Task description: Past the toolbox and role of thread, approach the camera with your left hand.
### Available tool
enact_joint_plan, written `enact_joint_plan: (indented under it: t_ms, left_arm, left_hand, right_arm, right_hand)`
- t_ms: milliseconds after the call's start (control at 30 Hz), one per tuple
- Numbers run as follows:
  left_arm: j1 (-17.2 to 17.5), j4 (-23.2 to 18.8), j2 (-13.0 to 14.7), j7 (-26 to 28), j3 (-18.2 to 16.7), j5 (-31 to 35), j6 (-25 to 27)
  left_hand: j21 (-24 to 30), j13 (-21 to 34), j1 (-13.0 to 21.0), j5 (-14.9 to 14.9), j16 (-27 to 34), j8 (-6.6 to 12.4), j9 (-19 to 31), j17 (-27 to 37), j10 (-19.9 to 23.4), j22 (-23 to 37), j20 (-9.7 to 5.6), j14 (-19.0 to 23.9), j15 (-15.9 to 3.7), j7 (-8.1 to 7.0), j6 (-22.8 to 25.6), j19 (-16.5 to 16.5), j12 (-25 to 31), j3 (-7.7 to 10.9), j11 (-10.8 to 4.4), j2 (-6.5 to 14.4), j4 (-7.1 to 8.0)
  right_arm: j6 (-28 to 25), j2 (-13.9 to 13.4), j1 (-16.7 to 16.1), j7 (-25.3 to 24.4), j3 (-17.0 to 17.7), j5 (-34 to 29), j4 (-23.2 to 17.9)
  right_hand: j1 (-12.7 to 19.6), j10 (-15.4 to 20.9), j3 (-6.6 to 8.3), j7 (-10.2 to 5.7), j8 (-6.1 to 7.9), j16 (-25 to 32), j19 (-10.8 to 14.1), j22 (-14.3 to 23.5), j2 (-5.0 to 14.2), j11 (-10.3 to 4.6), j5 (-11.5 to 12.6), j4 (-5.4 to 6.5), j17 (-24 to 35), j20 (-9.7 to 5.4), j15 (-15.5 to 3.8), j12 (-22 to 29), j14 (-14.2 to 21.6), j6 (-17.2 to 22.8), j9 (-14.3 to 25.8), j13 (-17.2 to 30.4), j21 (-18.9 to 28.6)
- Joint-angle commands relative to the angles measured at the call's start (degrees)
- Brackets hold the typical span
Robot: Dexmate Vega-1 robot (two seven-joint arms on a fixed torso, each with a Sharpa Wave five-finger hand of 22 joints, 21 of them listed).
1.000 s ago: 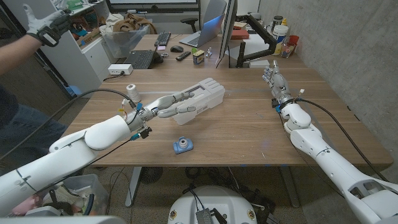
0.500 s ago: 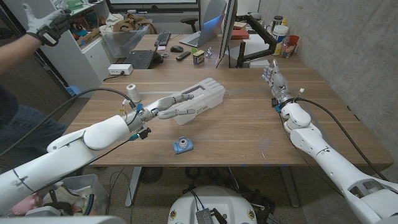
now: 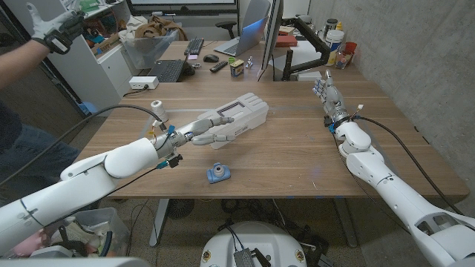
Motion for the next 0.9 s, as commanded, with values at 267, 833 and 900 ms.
enact_joint_plan:
  t_ms: [267, 833, 900]
  left_arm:
    - [-0.7, -2.88, 2.55, -0.28, 1.15, 1.59, 3.97]
    - [2.16, -6.14, 5.02, 2.0, -0.01, 5.12, 6.99]
    - [2.68, -6.42, 5.18, 2.02, -0.43, 4.96, 7.31]
  left_hand:
    - [0.35, 0.29, 1.13, -0.43, 0.24, 0.39, 0.1, 0.08, 0.2, 0.27, 0.73, -0.27, 0.27, 0.09, 0.34, -0.01, 0.25, 0.21, -0.05, -0.22, -0.6]
    - [0.35, 0.33, 1.81, -0.61, 0.25, 0.41, 0.11, 0.1, 0.16, 0.3, 0.92, -0.31, 0.27, 0.05, 0.48, -0.13, 0.25, 0.42, -0.21, -0.16, -1.01]
    - [0.36, 0.34, 1.9, -0.63, 0.26, 0.4, 0.11, 0.11, 0.16, 0.31, 0.94, -0.29, 0.28, 0.05, 0.49, -0.13, 0.25, 0.45, -0.21, -0.15, -1.06]
  right_arm:
    - [0.7, 0.45, 0.64, 0.83, -0.05, 0.32, 0.91]
    - [1.11, 0.82, 1.84, 1.4, -0.21, 0.22, 1.65]
    - [1.06, 0.87, 1.96, 1.46, -0.27, 0.22, 1.7]
  right_hand:
    - [0.17, 0.39, -0.46, -0.33, -0.17, -0.06, 0.43, 0.27, 0.55, -0.07, 0.16, 0.0, 0.23, 0.19, 0.06, -0.2, 0.38, 0.14, 0.17, 0.33, 0.11]
    - [0.17, 0.4, -0.6, -0.32, -0.16, -0.07, 0.4, 0.27, 0.58, 0.11, 0.16, -0.01, 0.25, 0.27, 0.17, -0.22, 0.4, 0.15, 0.17, 0.33, 0.08]
    - [0.17, 0.4, -0.62, -0.33, -0.17, -0.07, 0.4, 0.27, 0.58, 0.0, 0.16, -0.01, 0.25, 0.28, 0.18, -0.23, 0.43, 0.13, 0.17, 0.33, 0.08]
